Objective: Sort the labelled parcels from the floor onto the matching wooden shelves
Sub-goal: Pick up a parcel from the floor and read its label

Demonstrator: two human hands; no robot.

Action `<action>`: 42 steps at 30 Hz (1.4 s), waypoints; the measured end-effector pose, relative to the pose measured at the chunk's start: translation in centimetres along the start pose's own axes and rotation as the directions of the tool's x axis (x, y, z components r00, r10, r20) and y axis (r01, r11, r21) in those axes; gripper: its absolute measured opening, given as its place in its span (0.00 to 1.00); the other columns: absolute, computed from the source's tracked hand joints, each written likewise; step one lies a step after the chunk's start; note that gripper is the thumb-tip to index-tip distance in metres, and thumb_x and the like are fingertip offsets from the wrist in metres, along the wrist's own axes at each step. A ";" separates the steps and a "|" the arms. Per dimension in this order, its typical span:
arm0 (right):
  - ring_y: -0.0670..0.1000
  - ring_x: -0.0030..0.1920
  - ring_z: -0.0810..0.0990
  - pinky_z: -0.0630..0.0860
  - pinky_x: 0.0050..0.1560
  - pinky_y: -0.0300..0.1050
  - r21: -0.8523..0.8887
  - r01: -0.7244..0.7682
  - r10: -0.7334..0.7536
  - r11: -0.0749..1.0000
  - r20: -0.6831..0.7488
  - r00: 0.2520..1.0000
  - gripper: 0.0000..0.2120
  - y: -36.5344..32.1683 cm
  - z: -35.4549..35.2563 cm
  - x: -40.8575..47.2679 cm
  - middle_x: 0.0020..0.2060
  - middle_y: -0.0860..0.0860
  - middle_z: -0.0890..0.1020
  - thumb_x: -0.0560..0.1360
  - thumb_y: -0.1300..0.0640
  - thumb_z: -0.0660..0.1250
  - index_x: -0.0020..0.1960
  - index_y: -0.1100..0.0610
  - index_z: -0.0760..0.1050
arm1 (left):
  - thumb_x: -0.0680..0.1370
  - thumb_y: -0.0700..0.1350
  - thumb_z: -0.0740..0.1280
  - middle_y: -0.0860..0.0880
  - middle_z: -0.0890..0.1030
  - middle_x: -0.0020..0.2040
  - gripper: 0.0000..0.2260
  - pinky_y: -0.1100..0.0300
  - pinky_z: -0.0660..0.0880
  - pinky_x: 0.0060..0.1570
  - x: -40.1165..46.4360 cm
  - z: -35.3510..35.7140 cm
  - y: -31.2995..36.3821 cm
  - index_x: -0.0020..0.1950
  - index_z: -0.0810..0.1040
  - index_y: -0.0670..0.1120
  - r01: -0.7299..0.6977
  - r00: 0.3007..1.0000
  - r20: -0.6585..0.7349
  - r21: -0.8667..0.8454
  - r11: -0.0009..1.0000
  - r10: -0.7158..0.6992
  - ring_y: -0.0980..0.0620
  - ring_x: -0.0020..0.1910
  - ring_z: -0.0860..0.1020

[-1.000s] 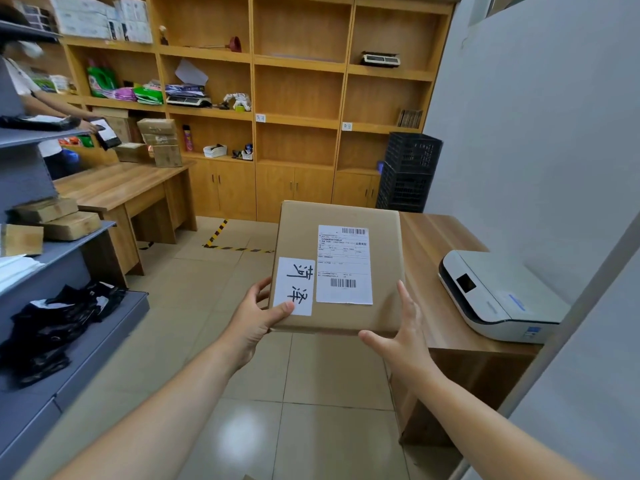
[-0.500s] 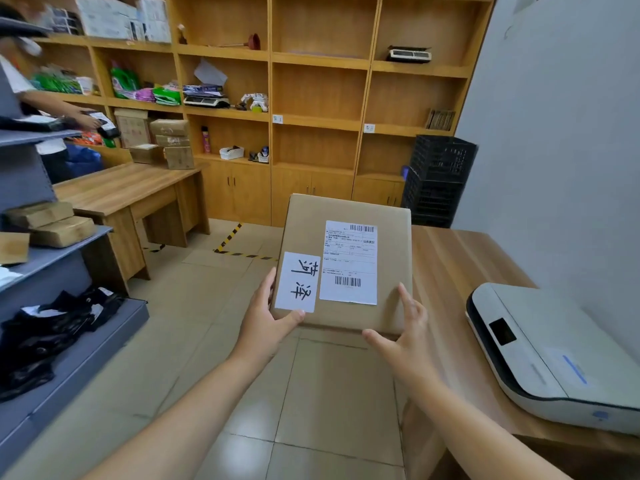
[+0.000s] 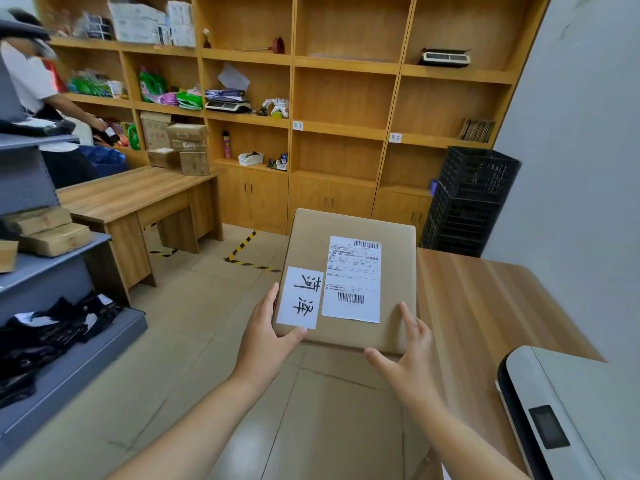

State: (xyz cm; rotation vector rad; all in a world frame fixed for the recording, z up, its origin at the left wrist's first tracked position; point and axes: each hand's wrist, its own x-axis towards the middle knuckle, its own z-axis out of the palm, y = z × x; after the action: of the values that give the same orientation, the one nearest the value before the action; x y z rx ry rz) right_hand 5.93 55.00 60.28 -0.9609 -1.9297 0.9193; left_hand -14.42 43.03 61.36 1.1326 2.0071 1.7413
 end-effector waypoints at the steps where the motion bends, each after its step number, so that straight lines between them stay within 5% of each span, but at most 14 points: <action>1: 0.47 0.70 0.57 0.61 0.68 0.48 -0.008 -0.004 0.004 1.000 0.004 1.000 0.45 0.4 0.1 1.0 0.68 0.46 0.57 0.65 0.51 0.76 0.67 0.27 0.51 | 0.69 0.44 0.74 0.61 0.66 0.65 0.38 0.67 0.65 0.58 0.9 0.5 -0.2 0.71 0.58 0.62 -0.011 1.000 0.002 0.001 1.000 0.011 0.69 0.62 0.64; 10: 0.49 0.68 0.61 0.61 0.64 0.44 -0.081 -0.032 0.029 0.996 -0.039 0.999 0.42 3.1 2.7 12.3 0.68 0.48 0.60 0.65 0.50 0.75 0.71 0.37 0.55 | 0.71 0.41 0.72 0.60 0.61 0.68 0.25 0.82 0.59 0.50 12.8 4.8 -3.9 0.63 0.71 0.60 -0.114 0.991 0.064 -0.010 0.993 0.114 0.76 0.61 0.60; 12: 0.49 0.68 0.61 0.62 0.63 0.45 -0.089 -0.040 0.036 0.995 -0.051 0.998 0.42 3.2 3.9 15.8 0.68 0.47 0.60 0.65 0.50 0.75 0.71 0.36 0.55 | 0.71 0.41 0.72 0.60 0.61 0.67 0.22 0.81 0.58 0.50 16.8 5.3 -4.8 0.59 0.73 0.61 -0.104 0.991 0.079 -0.022 0.994 0.105 0.73 0.61 0.60; 16: 0.49 0.68 0.60 0.69 0.61 0.51 -0.083 -0.065 0.059 0.994 -0.068 0.996 0.42 3.1 7.1 22.9 0.67 0.46 0.60 0.64 0.49 0.75 0.70 0.35 0.55 | 0.71 0.44 0.71 0.62 0.60 0.68 0.20 0.76 0.60 0.51 24.6 5.4 -6.6 0.59 0.74 0.60 -0.127 0.986 0.112 0.000 0.992 0.126 0.83 0.56 0.56; 27: 0.47 0.67 0.59 0.63 0.62 0.48 -0.116 -0.115 0.101 0.987 -0.118 0.988 0.42 6.2 11.9 38.2 0.68 0.45 0.59 0.63 0.46 0.74 0.68 0.30 0.52 | 0.69 0.50 0.72 0.62 0.56 0.73 0.23 0.60 0.66 0.59 41.3 8.9 -10.9 0.61 0.72 0.65 -0.147 0.968 0.217 0.067 0.987 0.129 0.61 0.70 0.59; 42: 0.49 0.69 0.59 0.65 0.67 0.50 -0.067 -0.056 0.052 0.996 -0.064 0.997 0.43 16.3 10.1 63.4 0.68 0.45 0.58 0.66 0.49 0.73 0.71 0.36 0.50 | 0.71 0.47 0.72 0.59 0.56 0.74 0.20 0.67 0.63 0.54 62.1 23.9 -11.7 0.55 0.73 0.68 -0.167 0.971 0.188 0.101 0.981 0.146 0.64 0.67 0.58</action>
State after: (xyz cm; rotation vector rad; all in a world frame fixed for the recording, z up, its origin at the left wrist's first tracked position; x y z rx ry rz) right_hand -24.15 113.97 62.27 -1.0744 -1.9012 0.8479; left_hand -44.97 103.24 62.64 1.4670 1.9776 1.5445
